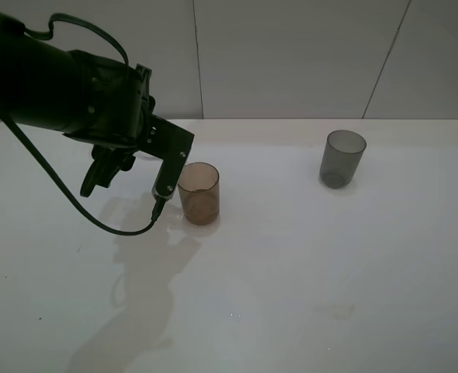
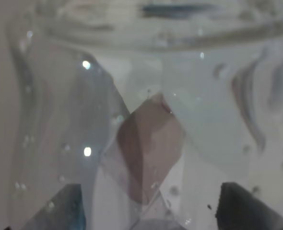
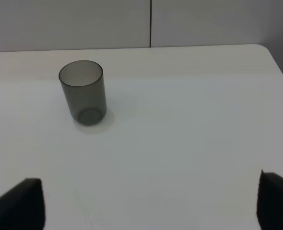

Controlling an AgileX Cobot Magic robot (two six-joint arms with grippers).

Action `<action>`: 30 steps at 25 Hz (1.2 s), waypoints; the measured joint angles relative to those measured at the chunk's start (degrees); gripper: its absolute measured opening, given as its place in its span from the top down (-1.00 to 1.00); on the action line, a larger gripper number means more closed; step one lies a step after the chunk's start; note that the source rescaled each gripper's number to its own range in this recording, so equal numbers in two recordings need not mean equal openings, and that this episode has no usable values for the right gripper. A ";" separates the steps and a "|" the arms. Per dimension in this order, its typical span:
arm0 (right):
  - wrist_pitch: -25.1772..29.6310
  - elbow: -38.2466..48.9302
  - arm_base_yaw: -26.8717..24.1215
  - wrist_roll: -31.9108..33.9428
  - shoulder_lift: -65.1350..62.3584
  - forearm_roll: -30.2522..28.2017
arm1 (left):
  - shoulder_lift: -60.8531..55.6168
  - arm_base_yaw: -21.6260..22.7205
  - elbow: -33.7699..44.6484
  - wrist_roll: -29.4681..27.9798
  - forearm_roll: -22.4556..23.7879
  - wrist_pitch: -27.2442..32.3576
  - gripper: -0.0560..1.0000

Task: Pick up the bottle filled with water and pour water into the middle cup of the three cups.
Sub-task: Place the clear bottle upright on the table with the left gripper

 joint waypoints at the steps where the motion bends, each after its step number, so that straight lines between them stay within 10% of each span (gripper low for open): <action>1: 0.00 0.00 0.00 0.00 0.00 0.00 | 0.00 0.00 0.00 0.00 0.00 0.00 0.88; 20: 0.00 0.00 0.00 0.00 0.00 0.00 | 0.00 0.00 0.00 -1.72 -3.44 -1.40 0.88; 30: 0.00 0.00 0.00 0.00 0.00 0.00 | -3.93 7.56 2.35 -18.50 -21.08 -24.89 0.88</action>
